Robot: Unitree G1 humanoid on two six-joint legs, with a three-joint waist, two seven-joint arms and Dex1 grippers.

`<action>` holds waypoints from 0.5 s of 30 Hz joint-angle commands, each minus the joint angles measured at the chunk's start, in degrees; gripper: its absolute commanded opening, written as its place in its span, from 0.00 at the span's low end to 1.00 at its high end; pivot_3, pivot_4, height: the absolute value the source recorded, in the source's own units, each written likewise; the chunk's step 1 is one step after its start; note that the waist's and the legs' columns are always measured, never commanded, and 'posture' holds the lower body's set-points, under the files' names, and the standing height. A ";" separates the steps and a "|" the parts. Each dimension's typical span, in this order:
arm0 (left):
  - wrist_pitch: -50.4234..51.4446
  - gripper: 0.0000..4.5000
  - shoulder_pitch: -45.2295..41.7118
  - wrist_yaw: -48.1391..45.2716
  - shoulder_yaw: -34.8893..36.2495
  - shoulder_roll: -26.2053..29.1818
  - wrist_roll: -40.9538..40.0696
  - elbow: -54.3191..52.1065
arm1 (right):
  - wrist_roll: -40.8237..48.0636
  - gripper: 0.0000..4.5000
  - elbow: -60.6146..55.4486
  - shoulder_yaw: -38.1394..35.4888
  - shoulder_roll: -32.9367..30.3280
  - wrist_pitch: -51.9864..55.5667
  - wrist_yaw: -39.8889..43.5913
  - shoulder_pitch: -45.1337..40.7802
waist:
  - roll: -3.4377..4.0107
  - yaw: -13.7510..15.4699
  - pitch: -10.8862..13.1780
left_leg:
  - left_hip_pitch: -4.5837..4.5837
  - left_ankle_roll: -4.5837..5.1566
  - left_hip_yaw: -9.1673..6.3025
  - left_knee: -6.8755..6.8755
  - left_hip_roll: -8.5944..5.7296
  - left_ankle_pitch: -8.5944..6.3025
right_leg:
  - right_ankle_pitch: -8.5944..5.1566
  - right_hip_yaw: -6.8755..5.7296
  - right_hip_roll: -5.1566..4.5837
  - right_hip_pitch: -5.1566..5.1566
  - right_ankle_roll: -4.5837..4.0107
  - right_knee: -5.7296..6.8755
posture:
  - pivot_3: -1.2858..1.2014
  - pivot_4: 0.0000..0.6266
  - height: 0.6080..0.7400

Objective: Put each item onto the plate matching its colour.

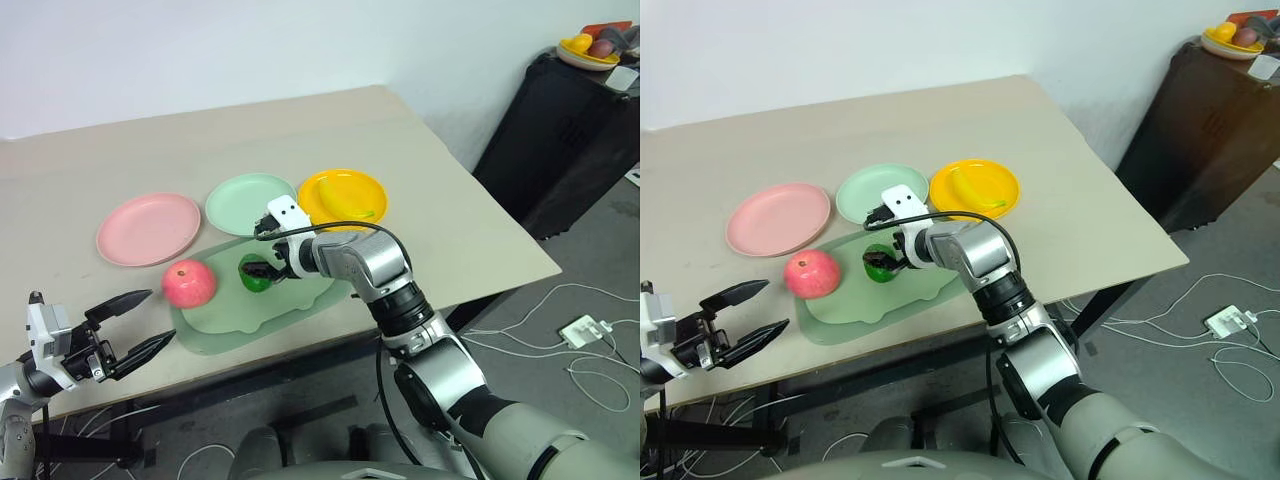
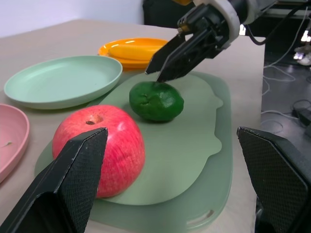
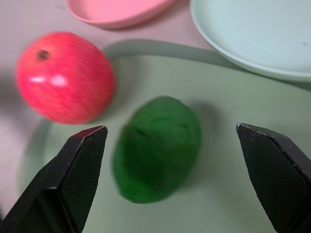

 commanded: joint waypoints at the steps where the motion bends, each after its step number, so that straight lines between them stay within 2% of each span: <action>1: 0.08 1.00 0.09 0.27 0.18 0.33 -0.43 -1.29 | -0.06 1.00 2.08 0.11 4.99 -2.47 -3.17 -0.08 | 0.00 -0.04 0.00 | 0.00 0.00 0.00 0.00 0.00 0.00 | 0.00 0.00 0.00 0.00 0.00 0.00 | 0.52 0.24 1.00; 7: -0.17 1.00 0.58 0.34 0.09 0.13 -0.51 -1.37 | 1.56 1.00 5.03 0.41 6.90 -3.13 -5.25 -0.12 | 0.00 0.16 -0.01 | 0.02 0.00 0.01 0.00 0.00 0.00 | 0.00 0.00 -0.01 0.02 0.00 -0.01 | 0.52 0.24 1.00; 15: -0.36 1.00 0.94 0.70 0.17 0.03 -0.64 -1.73 | 4.76 1.00 2.93 3.19 8.62 -1.54 -6.05 0.58 | 0.00 0.15 -0.01 | 0.02 0.00 0.01 0.00 0.01 0.00 | -0.01 0.00 -0.01 0.02 -0.01 -0.02 | 0.52 0.24 1.00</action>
